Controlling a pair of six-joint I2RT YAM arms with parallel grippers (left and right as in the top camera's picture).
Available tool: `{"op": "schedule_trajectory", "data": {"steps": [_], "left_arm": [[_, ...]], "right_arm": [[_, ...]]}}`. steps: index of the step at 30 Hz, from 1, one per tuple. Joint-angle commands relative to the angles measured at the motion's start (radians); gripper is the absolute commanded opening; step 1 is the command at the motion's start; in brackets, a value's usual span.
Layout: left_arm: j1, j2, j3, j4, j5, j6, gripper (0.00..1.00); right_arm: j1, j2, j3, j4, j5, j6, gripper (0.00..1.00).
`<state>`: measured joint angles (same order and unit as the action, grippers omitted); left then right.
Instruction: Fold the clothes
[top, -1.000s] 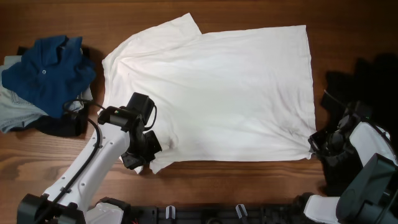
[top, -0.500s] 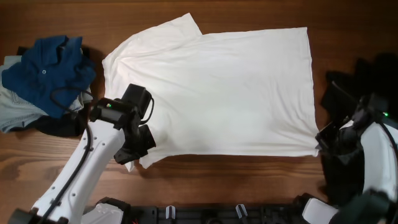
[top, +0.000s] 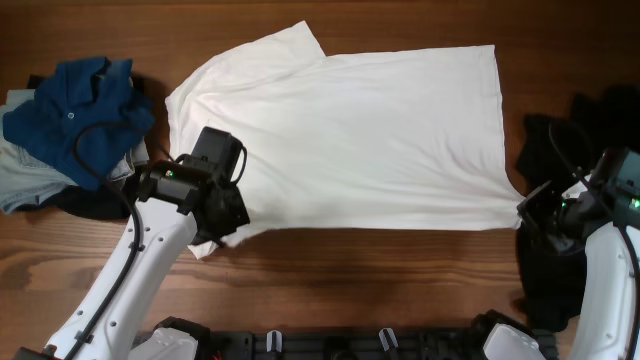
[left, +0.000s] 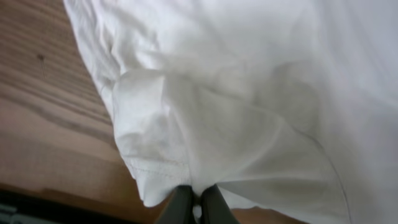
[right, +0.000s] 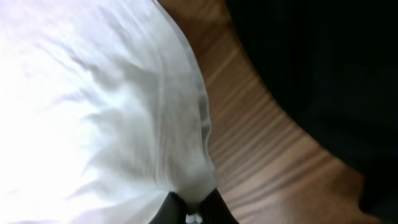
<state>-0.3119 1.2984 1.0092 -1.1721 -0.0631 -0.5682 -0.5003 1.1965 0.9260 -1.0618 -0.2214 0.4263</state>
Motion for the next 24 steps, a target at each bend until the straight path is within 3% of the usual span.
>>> {"op": "schedule_trajectory", "data": {"steps": [1, 8, 17, 24], "left_arm": [[0.007, -0.001, 0.019, 0.081, -0.033, 0.141, 0.04], [0.007, 0.039, 0.019, 0.263, -0.072, 0.252, 0.04], [0.007, 0.106, 0.019, 0.344, -0.274, 0.251, 0.04], [0.007, 0.146, 0.019, 0.497, -0.304, 0.251, 0.04]], "right_arm": [[-0.004, 0.067, 0.022, 0.061, -0.061, 0.036, 0.04], [-0.003, 0.201, 0.022, 0.241, -0.16, 0.122, 0.04], [0.04, 0.357, 0.022, 0.475, -0.325, 0.126, 0.04], [0.114, 0.392, 0.022, 0.616, -0.293, 0.199, 0.04]]}}
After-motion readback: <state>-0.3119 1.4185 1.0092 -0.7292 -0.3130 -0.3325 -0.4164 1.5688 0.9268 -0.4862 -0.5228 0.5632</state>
